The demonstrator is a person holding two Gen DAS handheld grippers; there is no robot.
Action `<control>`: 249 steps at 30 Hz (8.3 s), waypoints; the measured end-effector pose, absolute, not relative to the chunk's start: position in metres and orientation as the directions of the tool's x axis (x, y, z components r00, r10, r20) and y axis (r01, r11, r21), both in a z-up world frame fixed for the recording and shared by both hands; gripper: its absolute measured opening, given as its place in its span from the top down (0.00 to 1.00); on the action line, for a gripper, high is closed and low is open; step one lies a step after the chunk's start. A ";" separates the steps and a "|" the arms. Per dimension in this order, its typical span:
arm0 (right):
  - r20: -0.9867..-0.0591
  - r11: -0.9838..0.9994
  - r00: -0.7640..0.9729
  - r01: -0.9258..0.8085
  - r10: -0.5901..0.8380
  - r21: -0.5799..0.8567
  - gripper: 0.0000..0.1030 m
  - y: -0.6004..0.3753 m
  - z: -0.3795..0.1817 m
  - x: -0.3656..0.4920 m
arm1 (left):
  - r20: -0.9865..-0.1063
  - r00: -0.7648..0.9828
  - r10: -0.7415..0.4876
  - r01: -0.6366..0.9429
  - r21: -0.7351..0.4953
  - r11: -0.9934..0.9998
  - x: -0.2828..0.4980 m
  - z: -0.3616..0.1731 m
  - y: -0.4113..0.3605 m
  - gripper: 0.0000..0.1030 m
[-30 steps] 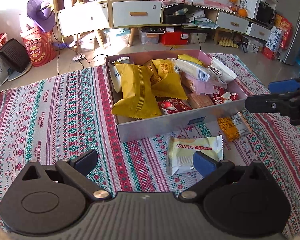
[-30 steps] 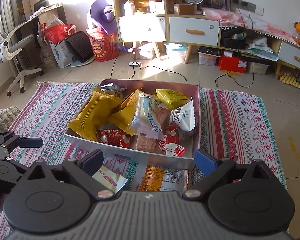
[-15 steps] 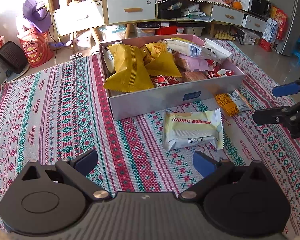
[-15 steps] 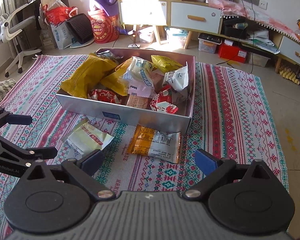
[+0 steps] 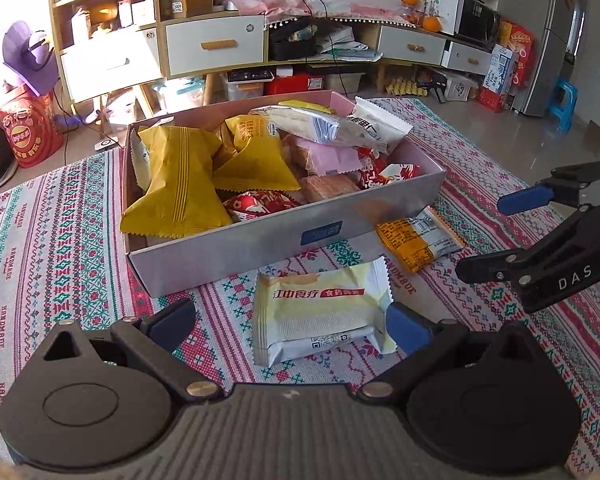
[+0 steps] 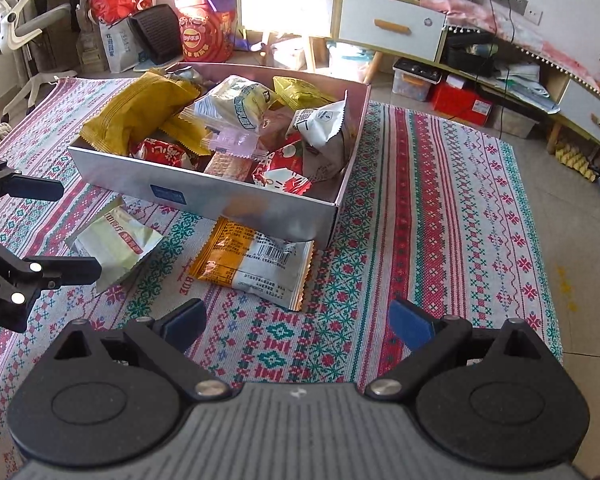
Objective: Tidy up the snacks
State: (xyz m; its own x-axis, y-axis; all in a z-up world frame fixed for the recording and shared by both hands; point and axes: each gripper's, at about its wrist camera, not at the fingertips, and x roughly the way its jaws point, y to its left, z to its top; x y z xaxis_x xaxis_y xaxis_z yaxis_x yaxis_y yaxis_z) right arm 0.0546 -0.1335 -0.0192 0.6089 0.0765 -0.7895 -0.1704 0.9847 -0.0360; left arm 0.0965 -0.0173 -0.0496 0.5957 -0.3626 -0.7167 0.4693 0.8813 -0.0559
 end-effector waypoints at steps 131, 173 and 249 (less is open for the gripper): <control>-0.657 0.948 0.730 0.040 0.188 0.315 0.24 -0.136 0.025 0.127 | -0.660 0.706 -0.259 0.380 0.045 0.924 0.161 -0.022 -0.042 0.06; -0.748 0.994 0.662 0.041 0.049 0.101 0.03 -0.107 0.046 0.029 | -0.752 0.648 -0.117 0.151 -0.023 0.988 0.055 0.009 0.014 0.00; -0.766 1.000 0.643 -0.004 -0.017 -0.025 0.00 -0.079 0.023 0.020 | -0.781 0.625 -0.006 0.053 0.034 0.998 0.051 0.001 0.024 0.00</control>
State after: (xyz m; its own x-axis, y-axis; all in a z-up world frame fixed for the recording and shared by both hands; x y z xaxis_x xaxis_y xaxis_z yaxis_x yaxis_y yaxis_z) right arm 0.0201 -0.0792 0.0234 0.6426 -0.0169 -0.7661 -0.0038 0.9997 -0.0253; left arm 0.0512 0.0241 0.0011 0.6249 -0.0061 -0.7807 0.0527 0.9980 0.0344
